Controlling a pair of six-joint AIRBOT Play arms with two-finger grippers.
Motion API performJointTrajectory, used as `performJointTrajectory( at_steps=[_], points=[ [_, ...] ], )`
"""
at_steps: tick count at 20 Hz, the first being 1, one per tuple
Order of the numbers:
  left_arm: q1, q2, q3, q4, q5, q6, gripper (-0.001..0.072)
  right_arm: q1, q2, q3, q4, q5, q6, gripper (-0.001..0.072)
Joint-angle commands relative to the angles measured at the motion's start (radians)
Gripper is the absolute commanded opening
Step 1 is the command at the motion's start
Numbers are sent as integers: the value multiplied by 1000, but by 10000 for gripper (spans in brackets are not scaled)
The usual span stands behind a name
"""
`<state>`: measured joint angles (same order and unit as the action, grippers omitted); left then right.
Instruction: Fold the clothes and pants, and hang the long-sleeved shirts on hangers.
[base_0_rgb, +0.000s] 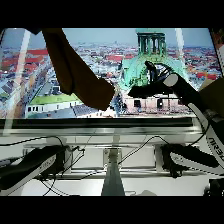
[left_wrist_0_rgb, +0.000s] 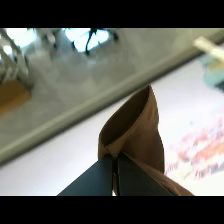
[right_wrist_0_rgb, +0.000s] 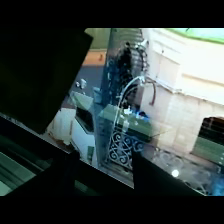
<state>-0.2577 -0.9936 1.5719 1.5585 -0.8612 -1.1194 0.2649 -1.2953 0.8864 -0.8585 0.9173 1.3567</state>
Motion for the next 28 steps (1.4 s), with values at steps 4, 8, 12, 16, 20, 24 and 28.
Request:
performJointTrajectory(
  at_steps=[4, 8, 12, 16, 20, 24, 28],
  points=[
    [242, -3, -102, 50, -271, -86, 19, 27, -157, 147, 69, -5, 18, 391],
    [382, -1, -250, -16, -292, -85, 19, 27, -238, 181, 53, 121, -25, 391],
    [407, -1, -383, -26, -282, -85, 19, 27, -301, 181, 64, 166, -25, 427],
    [407, -3, -415, -26, -260, -85, 20, 30, -375, 181, 173, 160, -56, 459],
    [407, -3, -415, -27, -249, -85, 20, 69, -447, 232, 240, 154, -69, 458],
    [407, -3, -415, -26, -249, -85, 20, 139, -499, 314, 241, 110, -57, 450],
    [407, -3, -415, -26, -246, -85, 21, 153, -523, 333, 241, 100, -56, 404]
  ],
)
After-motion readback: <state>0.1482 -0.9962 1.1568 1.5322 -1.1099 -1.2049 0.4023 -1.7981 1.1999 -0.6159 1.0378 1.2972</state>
